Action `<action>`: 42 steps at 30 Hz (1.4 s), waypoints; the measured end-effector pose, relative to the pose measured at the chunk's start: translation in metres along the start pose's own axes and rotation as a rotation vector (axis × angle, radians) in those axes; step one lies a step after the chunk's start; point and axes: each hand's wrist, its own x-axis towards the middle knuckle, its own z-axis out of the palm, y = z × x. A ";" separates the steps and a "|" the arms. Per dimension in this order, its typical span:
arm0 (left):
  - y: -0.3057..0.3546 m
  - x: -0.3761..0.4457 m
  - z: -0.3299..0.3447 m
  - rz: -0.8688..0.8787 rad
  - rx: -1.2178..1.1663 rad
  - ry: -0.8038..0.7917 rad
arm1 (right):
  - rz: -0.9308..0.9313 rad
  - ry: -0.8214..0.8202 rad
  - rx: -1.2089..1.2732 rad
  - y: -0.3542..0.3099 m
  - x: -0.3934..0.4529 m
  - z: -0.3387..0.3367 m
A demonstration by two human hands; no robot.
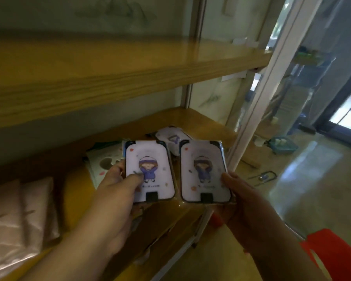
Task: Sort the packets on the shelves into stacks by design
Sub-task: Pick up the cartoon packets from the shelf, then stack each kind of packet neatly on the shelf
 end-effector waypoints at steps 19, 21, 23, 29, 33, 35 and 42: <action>-0.015 0.144 0.127 0.072 0.452 0.445 | 0.124 -0.190 -0.142 -0.095 0.202 -0.080; -0.016 0.139 0.127 0.107 0.443 0.455 | 0.122 -0.233 -0.209 -0.094 0.213 -0.079; -0.020 0.131 0.123 0.150 0.478 0.483 | 0.121 -0.312 -0.290 -0.093 0.222 -0.074; -0.026 0.105 0.117 0.203 0.498 0.544 | 0.075 -0.451 -0.617 -0.079 0.245 -0.035; -0.025 0.088 0.113 0.240 0.532 0.556 | -0.118 -0.388 -0.990 -0.066 0.254 -0.019; -0.023 0.080 0.108 0.251 0.570 0.569 | -0.218 -0.347 -1.251 -0.062 0.255 -0.021; -0.020 0.055 0.077 0.294 0.721 0.630 | -0.761 -0.319 -1.584 -0.059 0.242 -0.007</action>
